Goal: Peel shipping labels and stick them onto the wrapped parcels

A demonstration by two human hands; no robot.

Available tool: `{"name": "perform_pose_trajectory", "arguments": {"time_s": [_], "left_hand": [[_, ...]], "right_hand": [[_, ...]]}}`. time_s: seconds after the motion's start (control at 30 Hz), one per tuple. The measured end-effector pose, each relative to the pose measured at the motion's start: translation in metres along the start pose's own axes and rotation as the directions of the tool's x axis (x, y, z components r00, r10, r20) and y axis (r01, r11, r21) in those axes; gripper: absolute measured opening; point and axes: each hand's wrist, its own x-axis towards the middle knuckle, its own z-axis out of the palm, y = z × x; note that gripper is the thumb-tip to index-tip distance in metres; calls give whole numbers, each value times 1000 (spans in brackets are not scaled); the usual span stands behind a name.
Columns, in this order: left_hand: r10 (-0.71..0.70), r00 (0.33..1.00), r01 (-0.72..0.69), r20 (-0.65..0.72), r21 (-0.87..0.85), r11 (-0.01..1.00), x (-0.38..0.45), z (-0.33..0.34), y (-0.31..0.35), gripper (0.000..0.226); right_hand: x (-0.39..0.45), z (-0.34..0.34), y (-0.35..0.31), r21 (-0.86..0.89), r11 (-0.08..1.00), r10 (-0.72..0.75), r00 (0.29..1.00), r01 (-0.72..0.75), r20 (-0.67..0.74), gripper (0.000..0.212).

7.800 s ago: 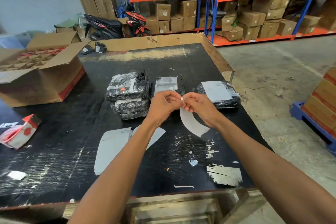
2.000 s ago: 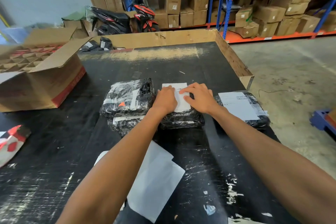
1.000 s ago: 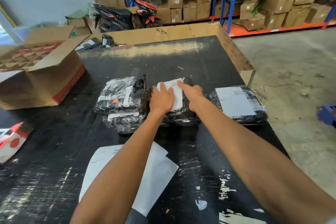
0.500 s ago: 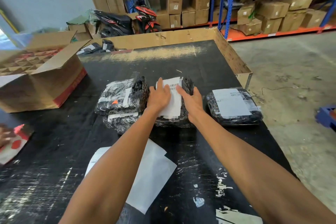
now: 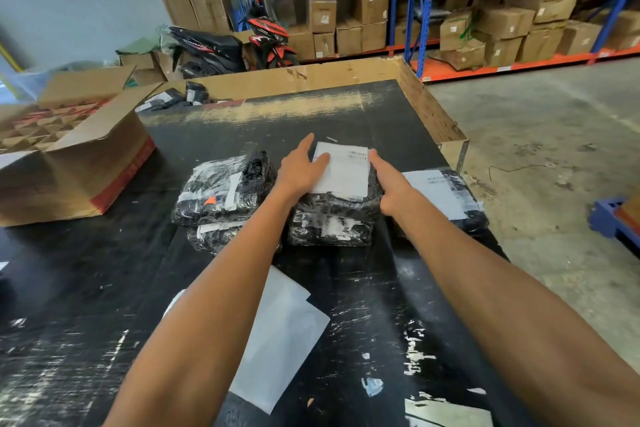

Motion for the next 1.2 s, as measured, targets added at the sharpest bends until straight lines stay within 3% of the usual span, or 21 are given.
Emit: {"name": "perform_pose_trajectory", "arguments": {"time_s": [0.07,0.1,0.13,0.2,0.23,0.33,0.43,0.53,0.63,0.73,0.8,0.87,0.97,1.07,1.2], "left_hand": [[-63,997,76,54,-293,953,2,2,6,61],[-72,995,93,70,-375,922,2,7,7,57],[-63,995,86,78,-350,933,1,14,2,54],[-30,988,33,149,-21,999,-1,34,-15,55],[-31,977,-11,211,195,981,-3,45,-29,59],[-66,961,-118,269,610,784,-8,71,-62,58],[-16,976,-135,216,666,734,-12,77,-66,56],[-25,976,-133,218,680,721,-9,76,-65,56],[-35,974,-130,224,681,721,-7,76,-65,56],[-31,975,-127,219,671,731,-8,77,-66,56],[-36,976,-121,214,674,729,-9,77,-66,56],[-32,977,-123,212,675,727,-10,77,-66,56],[-29,974,-133,225,671,729,-11,77,-66,56],[-22,972,-140,233,654,744,-12,75,-66,55],[31,973,-165,230,592,789,-15,71,-65,55]], "right_hand": [[-11,-13,-17,-27,1000,-14,999,13,-32,65],[-9,-26,-25,-30,999,-20,999,19,-46,68],[-11,-36,-31,-40,999,-27,998,25,-55,66],[-10,-59,-39,-46,998,-41,995,38,-87,56],[-13,-70,-41,-71,997,-48,992,39,-119,54],[-23,-100,-52,-111,992,-80,982,61,-173,49],[-19,-132,-64,-112,992,-83,978,63,-191,45],[-3,-152,-66,-223,974,-91,965,35,-244,44],[-10,-144,-70,-324,946,-94,966,11,-242,35],[-7,-139,-77,-399,916,-126,971,36,-201,41],[0,-136,-78,-521,853,-158,965,27,-209,58],[2,-128,-74,-706,708,-204,954,-10,-219,77],[-2,-115,-67,-936,327,-423,866,-128,-266,73],[-9,-109,-65,-965,240,-519,826,-107,-221,65],[-19,-122,-48,-997,59,-467,884,51,18,55]]}}
